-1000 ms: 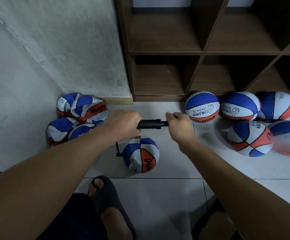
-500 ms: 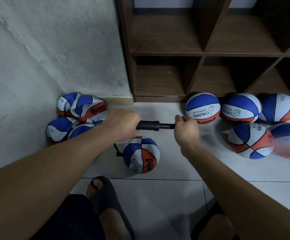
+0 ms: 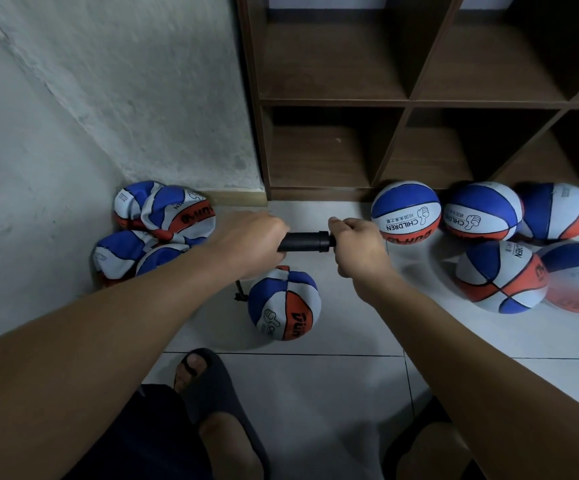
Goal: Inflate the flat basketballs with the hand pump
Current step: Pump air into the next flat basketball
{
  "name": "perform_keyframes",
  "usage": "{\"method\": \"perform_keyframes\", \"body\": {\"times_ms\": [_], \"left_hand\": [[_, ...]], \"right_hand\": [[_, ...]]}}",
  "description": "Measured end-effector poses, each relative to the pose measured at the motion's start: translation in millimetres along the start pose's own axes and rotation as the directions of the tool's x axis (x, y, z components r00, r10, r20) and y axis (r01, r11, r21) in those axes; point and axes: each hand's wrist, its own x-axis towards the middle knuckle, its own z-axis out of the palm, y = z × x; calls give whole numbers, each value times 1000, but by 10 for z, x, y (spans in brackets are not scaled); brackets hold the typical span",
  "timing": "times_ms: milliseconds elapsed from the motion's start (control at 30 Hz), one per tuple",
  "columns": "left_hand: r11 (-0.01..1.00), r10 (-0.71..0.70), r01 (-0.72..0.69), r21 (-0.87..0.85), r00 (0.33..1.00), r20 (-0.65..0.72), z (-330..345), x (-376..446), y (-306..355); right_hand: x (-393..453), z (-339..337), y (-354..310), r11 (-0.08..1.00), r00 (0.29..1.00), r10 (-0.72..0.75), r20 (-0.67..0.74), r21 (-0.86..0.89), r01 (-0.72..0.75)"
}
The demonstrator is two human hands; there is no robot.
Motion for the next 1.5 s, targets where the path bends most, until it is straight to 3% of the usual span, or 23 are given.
{"method": "perform_keyframes", "body": {"times_ms": [100,200,333,467,800,1100,1333,1500], "left_hand": [[999,-22,21,30,1000,22,47,16,-82],[997,-65,63,51,997,32,97,13,-261],[997,-69,67,49,997,45,125,24,-327],[997,-50,48,55,999,19,81,49,-142],[995,6,-15,98,995,97,90,12,12],[998,6,-11,65,997,82,129,1,-8],[993,-116,118,-13,988,102,119,10,-312],[996,-87,87,-2,994,73,135,17,-142]], "right_hand": [[91,-140,48,998,998,67,-10,0,-67],[228,-409,84,996,988,92,-122,30,-89],[322,-577,106,996,977,77,-201,67,-65],[167,-321,93,998,955,28,-296,61,-11],[-156,193,170,1000,997,-7,-75,-19,6],[-125,88,197,997,999,-13,-40,-74,11],[266,-519,145,999,978,35,-206,-11,-38],[178,-328,131,1000,966,-18,-257,-21,13]]}}
